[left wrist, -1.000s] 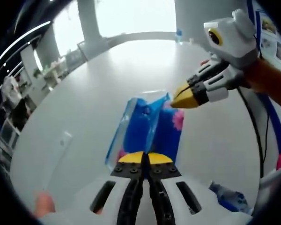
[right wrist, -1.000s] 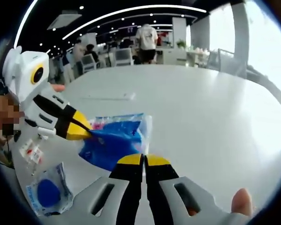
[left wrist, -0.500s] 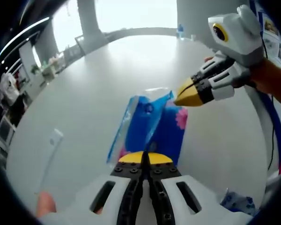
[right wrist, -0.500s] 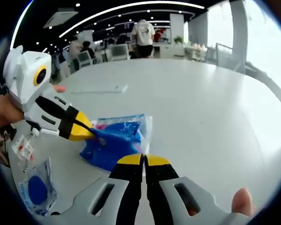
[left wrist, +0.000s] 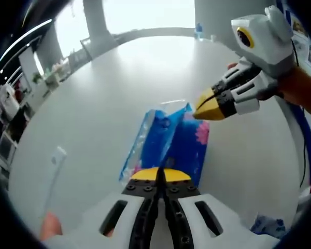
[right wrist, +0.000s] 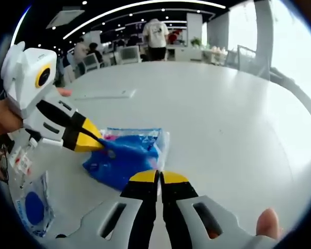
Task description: Arrange the tabletop items into an orderly group along one side of the table until the central work area is clear of visible clutter.
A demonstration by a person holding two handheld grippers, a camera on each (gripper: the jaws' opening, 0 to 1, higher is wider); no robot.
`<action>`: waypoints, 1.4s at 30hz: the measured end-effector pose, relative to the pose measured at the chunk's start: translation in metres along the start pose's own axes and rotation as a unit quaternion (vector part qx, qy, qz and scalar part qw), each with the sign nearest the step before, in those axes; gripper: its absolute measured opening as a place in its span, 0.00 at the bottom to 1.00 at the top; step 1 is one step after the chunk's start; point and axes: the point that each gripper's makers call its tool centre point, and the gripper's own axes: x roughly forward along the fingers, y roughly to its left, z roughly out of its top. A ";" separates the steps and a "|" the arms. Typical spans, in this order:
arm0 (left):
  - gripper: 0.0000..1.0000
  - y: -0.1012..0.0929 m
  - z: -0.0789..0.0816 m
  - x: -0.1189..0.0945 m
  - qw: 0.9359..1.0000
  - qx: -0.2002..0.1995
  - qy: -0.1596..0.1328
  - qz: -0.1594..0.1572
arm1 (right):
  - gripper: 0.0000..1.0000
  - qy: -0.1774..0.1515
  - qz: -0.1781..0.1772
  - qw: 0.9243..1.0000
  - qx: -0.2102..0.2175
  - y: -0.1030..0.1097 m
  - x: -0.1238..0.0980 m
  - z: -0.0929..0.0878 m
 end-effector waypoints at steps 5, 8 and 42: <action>0.00 -0.001 -0.001 0.003 1.000 0.002 -0.001 -0.002 | 0.04 0.007 0.001 1.000 0.006 -0.003 0.004 -0.007; 0.00 -0.001 -0.002 0.003 1.000 -0.001 -0.001 -0.002 | 0.04 0.006 0.000 1.000 0.003 -0.003 0.005 -0.006; 0.19 -0.001 -0.008 0.004 1.000 -0.010 0.002 0.001 | 0.08 0.001 -0.009 1.000 0.009 -0.004 0.005 -0.004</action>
